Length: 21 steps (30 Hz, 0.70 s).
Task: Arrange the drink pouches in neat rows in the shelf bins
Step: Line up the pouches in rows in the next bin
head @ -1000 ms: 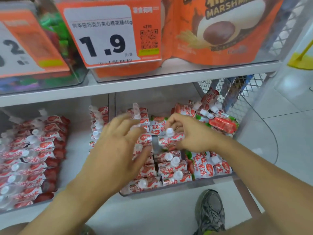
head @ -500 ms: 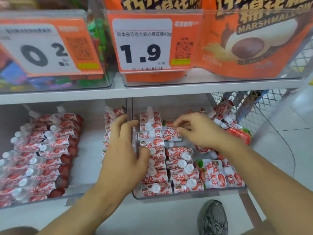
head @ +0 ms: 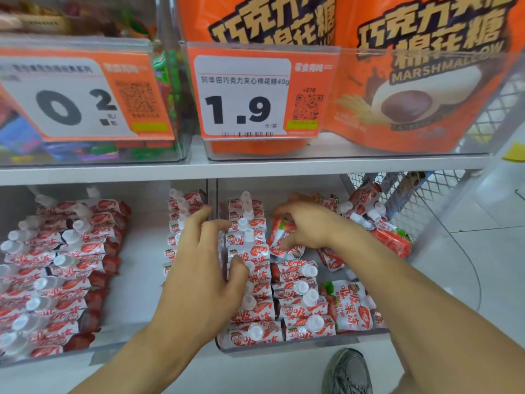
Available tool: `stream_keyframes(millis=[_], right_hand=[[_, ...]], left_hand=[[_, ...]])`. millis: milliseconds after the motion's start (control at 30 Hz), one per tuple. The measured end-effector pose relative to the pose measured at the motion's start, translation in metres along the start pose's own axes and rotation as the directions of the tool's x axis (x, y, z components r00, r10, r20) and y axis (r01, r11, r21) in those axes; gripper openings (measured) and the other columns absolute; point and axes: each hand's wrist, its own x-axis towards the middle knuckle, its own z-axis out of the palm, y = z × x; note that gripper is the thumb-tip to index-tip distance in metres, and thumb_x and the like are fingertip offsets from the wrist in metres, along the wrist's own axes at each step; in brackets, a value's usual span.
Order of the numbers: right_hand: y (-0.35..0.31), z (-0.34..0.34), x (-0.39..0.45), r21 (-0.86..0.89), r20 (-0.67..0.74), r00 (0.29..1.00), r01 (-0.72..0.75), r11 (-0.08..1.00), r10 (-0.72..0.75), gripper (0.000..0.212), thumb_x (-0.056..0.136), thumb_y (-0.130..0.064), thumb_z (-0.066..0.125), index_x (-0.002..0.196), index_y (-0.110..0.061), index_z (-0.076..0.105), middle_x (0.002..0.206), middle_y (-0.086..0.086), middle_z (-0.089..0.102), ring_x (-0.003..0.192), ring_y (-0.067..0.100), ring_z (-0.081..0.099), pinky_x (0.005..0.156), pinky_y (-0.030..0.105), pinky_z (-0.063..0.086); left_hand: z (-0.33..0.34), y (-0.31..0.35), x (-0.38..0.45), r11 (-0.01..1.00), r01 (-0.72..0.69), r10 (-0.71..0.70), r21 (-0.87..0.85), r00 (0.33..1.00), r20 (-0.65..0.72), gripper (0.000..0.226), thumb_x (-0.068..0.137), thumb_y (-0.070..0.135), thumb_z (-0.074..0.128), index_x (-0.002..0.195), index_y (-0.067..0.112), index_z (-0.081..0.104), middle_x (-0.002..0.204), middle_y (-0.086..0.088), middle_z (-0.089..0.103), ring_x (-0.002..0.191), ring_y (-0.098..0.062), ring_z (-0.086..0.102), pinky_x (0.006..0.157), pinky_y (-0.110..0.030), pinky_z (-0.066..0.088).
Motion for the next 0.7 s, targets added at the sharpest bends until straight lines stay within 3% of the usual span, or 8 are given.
stream_keyframes(millis=[100, 200, 300, 367, 500, 567, 600, 700], right_hand=[[-0.001, -0.003, -0.011, -0.058, -0.092, 0.995, 0.037, 0.998, -0.042, 0.059, 0.067, -0.027, 0.089, 0.119, -0.023, 0.060, 0.117, 0.001, 0.054, 0.100, 0.021, 0.057, 0.075, 0.029, 0.046], [0.001, -0.008, -0.025, -0.121, -0.194, 0.978, 0.057, 0.991, -0.080, 0.050, 0.063, -0.027, 0.088, 0.098, -0.024, 0.053, 0.099, -0.006, 0.051, 0.087, 0.019, 0.053, 0.058, 0.029, 0.036], [0.005, -0.017, -0.036, -0.100, -0.267, 0.961, 0.040, 0.994, -0.066, 0.053, 0.070, -0.038, 0.084, 0.114, -0.030, 0.056, 0.104, -0.005, 0.067, 0.097, 0.024, 0.063, 0.075, 0.035, 0.051], [0.009, -0.018, -0.043, -0.087, -0.306, 0.952, 0.002, 0.996, -0.029, 0.049, 0.076, -0.046, 0.079, 0.119, -0.028, 0.061, 0.109, -0.001, 0.072, 0.100, 0.025, 0.066, 0.081, 0.038, 0.053], [0.009, -0.011, -0.051, 0.091, -0.478, 0.873, -0.067, 0.994, 0.103, 0.042, 0.081, -0.055, 0.073, 0.095, -0.018, 0.058, 0.076, -0.002, 0.065, 0.075, 0.021, 0.064, 0.062, 0.032, 0.044], [0.007, -0.006, -0.055, 0.245, -0.412, 0.900, -0.039, 0.969, 0.140, 0.043, 0.079, -0.058, 0.073, 0.091, -0.020, 0.057, 0.073, -0.007, 0.062, 0.067, 0.011, 0.060, 0.059, 0.031, 0.046], [0.007, -0.002, -0.057, 0.245, -0.301, 0.948, -0.028, 0.969, 0.103, 0.043, 0.080, -0.061, 0.070, 0.092, -0.021, 0.058, 0.074, -0.008, 0.062, 0.066, 0.009, 0.059, 0.061, 0.031, 0.048], [0.009, 0.014, -0.058, 0.022, 0.012, 0.999, -0.038, 0.999, 0.037, 0.060, 0.086, -0.071, 0.053, 0.102, -0.015, 0.067, 0.078, 0.002, 0.064, 0.068, 0.016, 0.061, 0.067, 0.034, 0.052]], left_hand=[[0.000, 0.000, -0.001, 1.000, 0.007, -0.007, -0.001, 1.000, 0.002, 0.044, 0.080, 0.028, 0.058, 0.123, 0.020, 0.049, 0.145, 0.006, 0.027, 0.130, -0.020, 0.043, 0.099, -0.032, 0.040], [0.001, 0.000, -0.001, 1.000, 0.006, -0.006, 0.004, 1.000, 0.004, 0.044, 0.082, 0.023, 0.062, 0.124, 0.019, 0.048, 0.146, 0.003, 0.026, 0.132, -0.021, 0.041, 0.102, -0.031, 0.038], [0.001, 0.002, -0.001, 1.000, 0.011, -0.011, 0.011, 1.000, 0.010, 0.045, 0.083, 0.024, 0.063, 0.125, 0.020, 0.048, 0.148, 0.003, 0.025, 0.134, -0.021, 0.039, 0.103, -0.031, 0.038], [0.001, 0.002, -0.001, 1.000, 0.009, -0.009, 0.008, 1.000, 0.011, 0.044, 0.083, 0.024, 0.063, 0.124, 0.020, 0.048, 0.148, 0.003, 0.025, 0.134, -0.022, 0.038, 0.104, -0.030, 0.036], [0.001, 0.001, -0.001, 1.000, 0.005, -0.005, 0.001, 1.000, 0.016, 0.044, 0.083, 0.022, 0.064, 0.124, 0.020, 0.048, 0.148, 0.002, 0.025, 0.135, -0.023, 0.037, 0.105, -0.032, 0.036], [0.001, 0.001, -0.001, 1.000, 0.010, -0.010, 0.002, 1.000, 0.016, 0.044, 0.083, 0.023, 0.063, 0.124, 0.019, 0.048, 0.148, 0.003, 0.025, 0.135, -0.023, 0.037, 0.105, -0.033, 0.037], [0.002, 0.002, -0.001, 1.000, 0.013, -0.014, 0.005, 1.000, 0.016, 0.044, 0.083, 0.023, 0.063, 0.125, 0.019, 0.048, 0.148, 0.003, 0.025, 0.135, -0.022, 0.037, 0.105, -0.033, 0.038], [0.003, 0.001, -0.001, 1.000, 0.006, -0.007, 0.010, 1.000, 0.009, 0.043, 0.083, 0.025, 0.062, 0.124, 0.019, 0.049, 0.147, 0.002, 0.026, 0.135, -0.022, 0.037, 0.102, -0.030, 0.036]])
